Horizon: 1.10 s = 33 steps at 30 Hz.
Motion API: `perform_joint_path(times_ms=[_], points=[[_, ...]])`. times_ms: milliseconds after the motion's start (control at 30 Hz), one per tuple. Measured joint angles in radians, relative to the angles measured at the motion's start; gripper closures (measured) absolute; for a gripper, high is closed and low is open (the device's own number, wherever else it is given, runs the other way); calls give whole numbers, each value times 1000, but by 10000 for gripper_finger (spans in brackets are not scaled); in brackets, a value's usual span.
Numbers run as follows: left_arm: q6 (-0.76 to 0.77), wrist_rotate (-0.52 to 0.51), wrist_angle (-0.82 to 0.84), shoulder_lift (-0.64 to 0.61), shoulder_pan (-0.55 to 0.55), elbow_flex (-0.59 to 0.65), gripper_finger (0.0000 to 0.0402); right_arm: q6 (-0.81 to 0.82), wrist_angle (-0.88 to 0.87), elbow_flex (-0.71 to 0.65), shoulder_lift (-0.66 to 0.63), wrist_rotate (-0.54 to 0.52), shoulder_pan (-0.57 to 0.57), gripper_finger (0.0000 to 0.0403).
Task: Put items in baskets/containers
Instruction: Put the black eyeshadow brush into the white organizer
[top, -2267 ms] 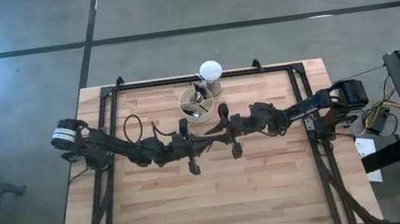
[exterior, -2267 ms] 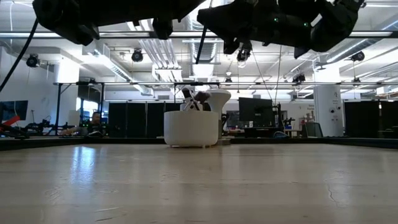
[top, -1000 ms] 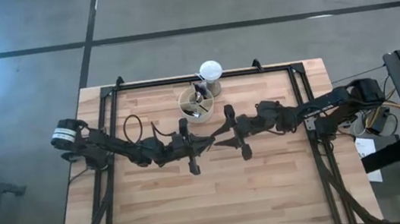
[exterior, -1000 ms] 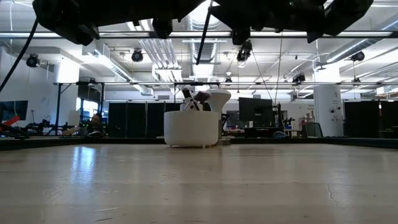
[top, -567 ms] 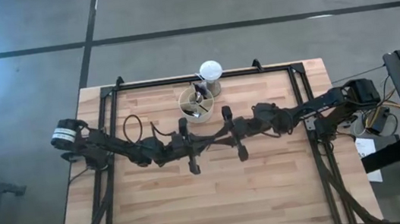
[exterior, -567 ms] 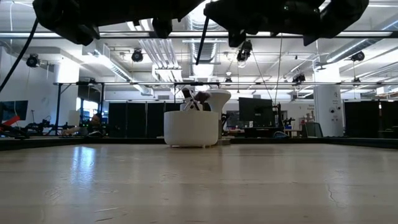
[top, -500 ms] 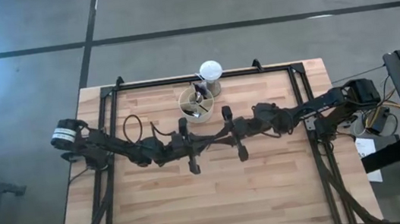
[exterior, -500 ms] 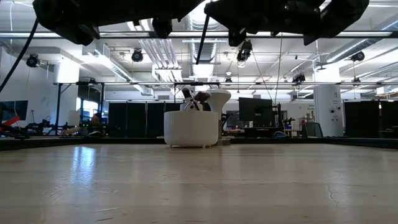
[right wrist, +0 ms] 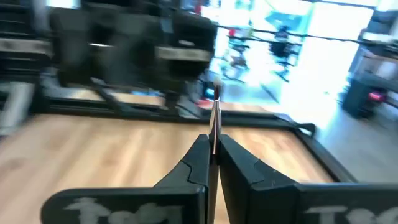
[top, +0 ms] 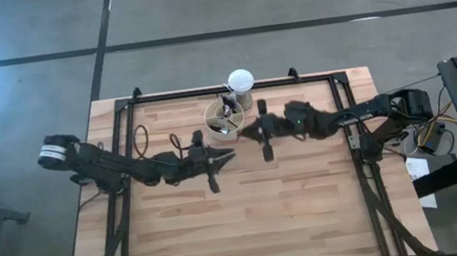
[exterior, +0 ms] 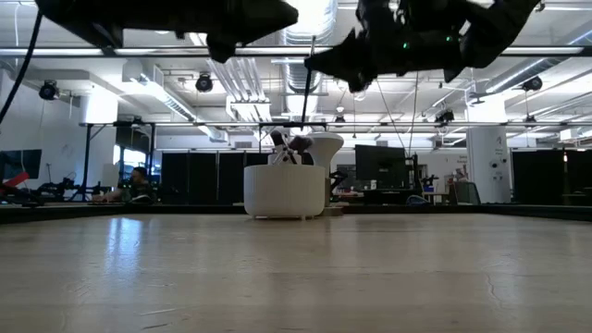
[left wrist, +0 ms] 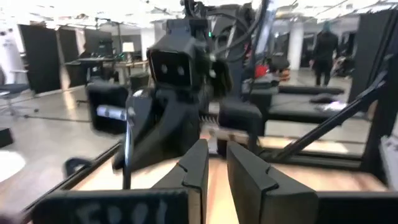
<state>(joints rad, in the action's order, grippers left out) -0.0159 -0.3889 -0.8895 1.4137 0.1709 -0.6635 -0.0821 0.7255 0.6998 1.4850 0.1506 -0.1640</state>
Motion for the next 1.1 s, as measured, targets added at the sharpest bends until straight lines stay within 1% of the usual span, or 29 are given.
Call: perform_joint_path(times_ms=[200, 300, 400, 500, 667, 967, 1100], points=[[-34, 3, -28, -104, -30, 165, 357, 20, -1, 19, 16, 2, -157, 389], [-44, 5, -35, -170, -43, 244, 368, -1, 0, 42, 49, 1, -201, 389], [-49, 2, -43, -238, -49, 308, 384, 0, 21, 72, 115, 5, -232, 389], [-60, 5, -49, -302, -49, 362, 398, -14, 26, 111, 194, 3, -254, 389], [-70, 13, -71, -376, -49, 433, 399, -10, -8, 149, 277, 5, -272, 389], [-71, 20, -76, -461, -49, 499, 401, 13, -34, 149, 297, 7, -265, 388], [-72, 31, -75, -476, -49, 522, 401, 56, -86, 149, 294, 7, -264, 366]])
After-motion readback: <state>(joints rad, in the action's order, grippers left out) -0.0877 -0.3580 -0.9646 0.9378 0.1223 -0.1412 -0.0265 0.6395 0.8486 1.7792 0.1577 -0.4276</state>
